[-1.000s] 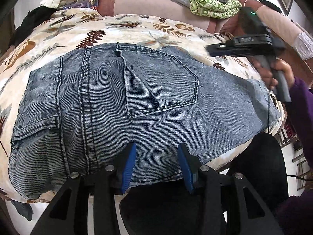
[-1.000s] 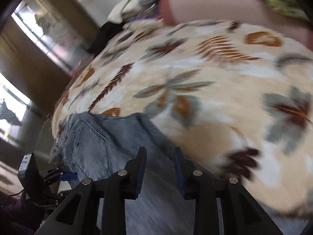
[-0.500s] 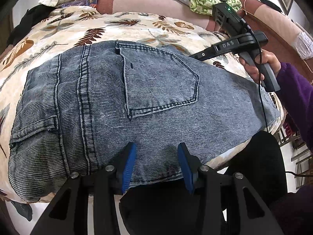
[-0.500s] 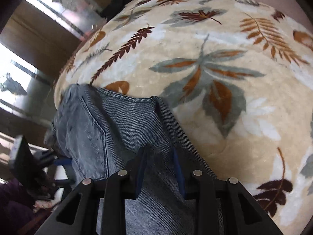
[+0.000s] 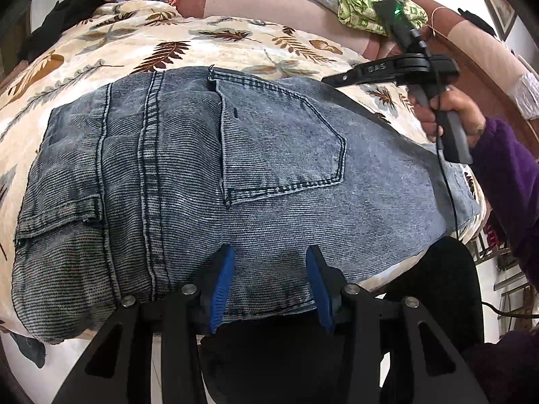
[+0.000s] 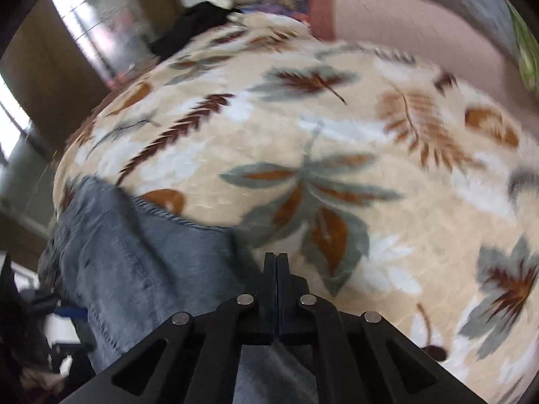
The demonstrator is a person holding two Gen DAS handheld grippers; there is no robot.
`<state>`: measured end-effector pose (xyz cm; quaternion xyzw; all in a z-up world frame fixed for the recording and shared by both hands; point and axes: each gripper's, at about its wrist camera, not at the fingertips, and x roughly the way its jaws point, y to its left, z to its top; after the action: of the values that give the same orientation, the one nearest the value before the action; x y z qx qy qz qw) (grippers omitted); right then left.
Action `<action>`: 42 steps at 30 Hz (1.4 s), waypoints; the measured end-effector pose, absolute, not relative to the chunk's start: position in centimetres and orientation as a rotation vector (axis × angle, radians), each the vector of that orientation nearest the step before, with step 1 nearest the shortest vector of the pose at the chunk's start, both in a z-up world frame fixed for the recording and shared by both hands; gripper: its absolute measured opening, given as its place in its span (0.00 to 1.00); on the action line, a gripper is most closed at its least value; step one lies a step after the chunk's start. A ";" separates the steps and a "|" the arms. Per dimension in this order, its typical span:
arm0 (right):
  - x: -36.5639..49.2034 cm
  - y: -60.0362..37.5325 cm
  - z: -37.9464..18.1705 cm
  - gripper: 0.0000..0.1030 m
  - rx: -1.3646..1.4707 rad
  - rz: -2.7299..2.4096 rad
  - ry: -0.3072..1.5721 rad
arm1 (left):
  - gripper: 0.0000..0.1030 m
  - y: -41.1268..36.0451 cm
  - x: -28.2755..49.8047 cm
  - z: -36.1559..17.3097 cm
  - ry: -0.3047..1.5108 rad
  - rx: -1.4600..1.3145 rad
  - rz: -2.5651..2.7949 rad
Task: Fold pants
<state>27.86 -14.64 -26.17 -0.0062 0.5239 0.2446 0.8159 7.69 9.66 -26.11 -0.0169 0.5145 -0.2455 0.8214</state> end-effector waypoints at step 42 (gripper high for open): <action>5.9 -30.7 -24.6 0.02 0.256 0.087 1.064 | 0.74 7.0 6.6 -19.6 0.957 -0.010 -0.286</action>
<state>5.90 -30.71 -24.57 0.1218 0.5057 0.0414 0.8531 6.60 7.05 -19.57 -0.0049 0.4590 -0.1373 0.8778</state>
